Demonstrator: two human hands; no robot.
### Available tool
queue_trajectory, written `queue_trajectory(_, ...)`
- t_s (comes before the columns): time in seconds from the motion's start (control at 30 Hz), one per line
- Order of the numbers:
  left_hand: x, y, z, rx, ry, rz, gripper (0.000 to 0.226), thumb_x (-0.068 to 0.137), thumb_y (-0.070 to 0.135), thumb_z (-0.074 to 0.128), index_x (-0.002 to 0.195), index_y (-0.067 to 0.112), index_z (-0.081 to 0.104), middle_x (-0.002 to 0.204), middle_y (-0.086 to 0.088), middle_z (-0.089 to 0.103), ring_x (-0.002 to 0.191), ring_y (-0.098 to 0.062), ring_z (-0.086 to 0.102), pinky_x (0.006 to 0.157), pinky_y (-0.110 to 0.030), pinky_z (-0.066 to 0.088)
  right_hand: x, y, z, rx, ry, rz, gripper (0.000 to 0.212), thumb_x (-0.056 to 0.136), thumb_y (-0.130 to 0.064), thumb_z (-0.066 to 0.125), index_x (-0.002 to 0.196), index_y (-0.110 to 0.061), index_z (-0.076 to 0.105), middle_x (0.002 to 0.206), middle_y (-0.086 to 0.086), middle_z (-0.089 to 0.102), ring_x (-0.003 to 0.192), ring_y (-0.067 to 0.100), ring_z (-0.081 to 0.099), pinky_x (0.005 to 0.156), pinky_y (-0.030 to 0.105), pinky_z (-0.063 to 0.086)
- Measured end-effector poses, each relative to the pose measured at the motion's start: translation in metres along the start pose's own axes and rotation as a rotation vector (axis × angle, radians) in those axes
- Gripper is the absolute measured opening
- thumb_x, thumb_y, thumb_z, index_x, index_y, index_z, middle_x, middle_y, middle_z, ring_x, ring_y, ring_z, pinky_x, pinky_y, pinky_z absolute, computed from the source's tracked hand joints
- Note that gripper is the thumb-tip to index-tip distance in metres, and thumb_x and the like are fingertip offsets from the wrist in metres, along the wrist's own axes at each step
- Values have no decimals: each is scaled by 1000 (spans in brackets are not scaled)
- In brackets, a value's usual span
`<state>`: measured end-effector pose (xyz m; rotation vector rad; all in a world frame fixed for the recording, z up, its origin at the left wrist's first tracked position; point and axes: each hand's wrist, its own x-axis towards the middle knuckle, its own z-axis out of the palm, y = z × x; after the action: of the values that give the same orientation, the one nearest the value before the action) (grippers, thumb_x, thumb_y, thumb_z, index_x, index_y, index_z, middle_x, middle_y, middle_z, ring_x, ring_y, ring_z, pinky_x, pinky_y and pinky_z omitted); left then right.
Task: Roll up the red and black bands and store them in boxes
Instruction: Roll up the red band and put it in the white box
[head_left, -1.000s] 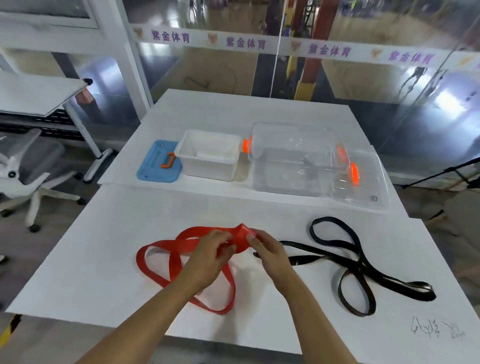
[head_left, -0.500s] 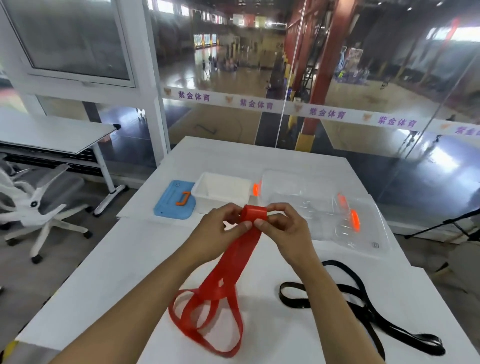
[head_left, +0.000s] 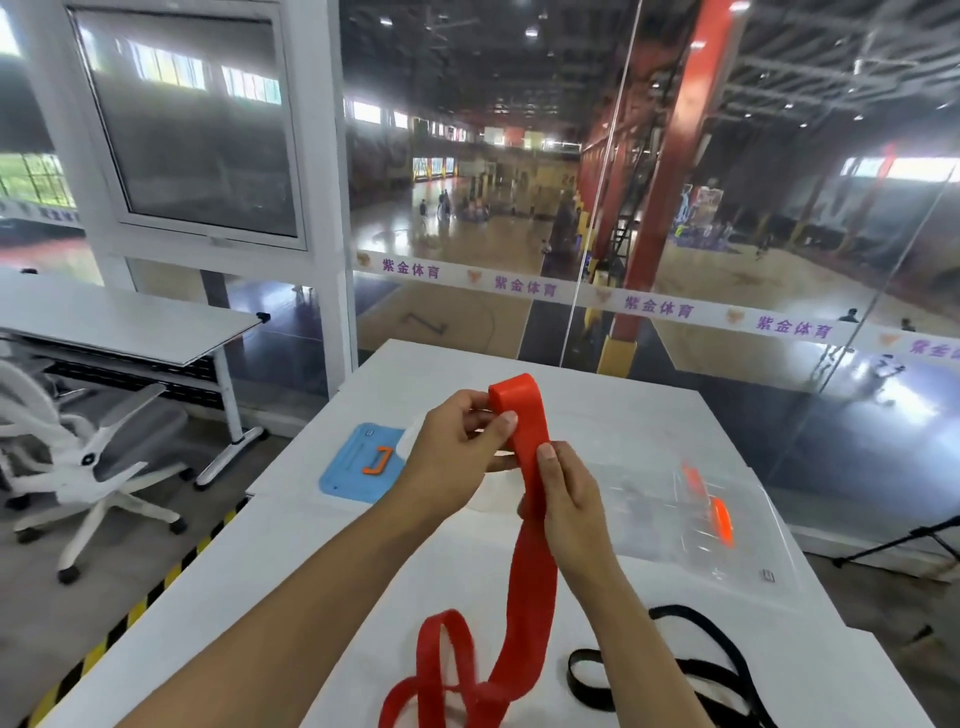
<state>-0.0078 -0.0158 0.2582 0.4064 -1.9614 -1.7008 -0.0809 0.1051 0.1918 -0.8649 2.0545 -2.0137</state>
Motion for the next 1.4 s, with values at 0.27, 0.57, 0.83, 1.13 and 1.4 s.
queue_trajectory(0.27,4,-3,-19,156,3,103,38,98,16,63,131,34,56,137,-1,57,102,-18,69,78,-26,62,9,-11,-6,-398,-111,-93,33,98,-36,68,123,-40,47,100,-18,62,85,11,66,76,28,58)
queue_trajectory(0.57,-6,-15,-32,807,-391,171,28,88,24,65,111,33,53,95,11,61,88,-14,61,74,-23,49,26,-26,-16,-622,-318,-51,13,97,-18,57,98,-29,64,82,0,65,74,16,58,72,36,48)
queue_trajectory(0.83,0,-14,-44,701,-357,39,5,102,21,49,102,19,53,85,-2,58,62,-12,56,58,-18,52,31,-39,-35,-711,-473,36,20,94,-19,65,104,-36,61,84,-1,61,73,18,57,72,31,50)
queue_trajectory(1.13,0,-22,-33,-258,-139,-268,15,94,0,38,88,3,52,78,-19,46,59,-22,48,65,-36,52,16,-16,-26,-485,-385,-21,51,94,-42,72,135,-58,46,108,-22,60,88,8,60,84,21,52)
queue_trajectory(1.4,-5,-20,4,-596,165,-358,39,102,11,35,68,9,53,53,-5,64,71,-26,65,93,-55,54,-6,4,10,-520,-99,-149,61,85,-54,77,141,-55,51,114,-40,58,107,-13,58,88,3,41)
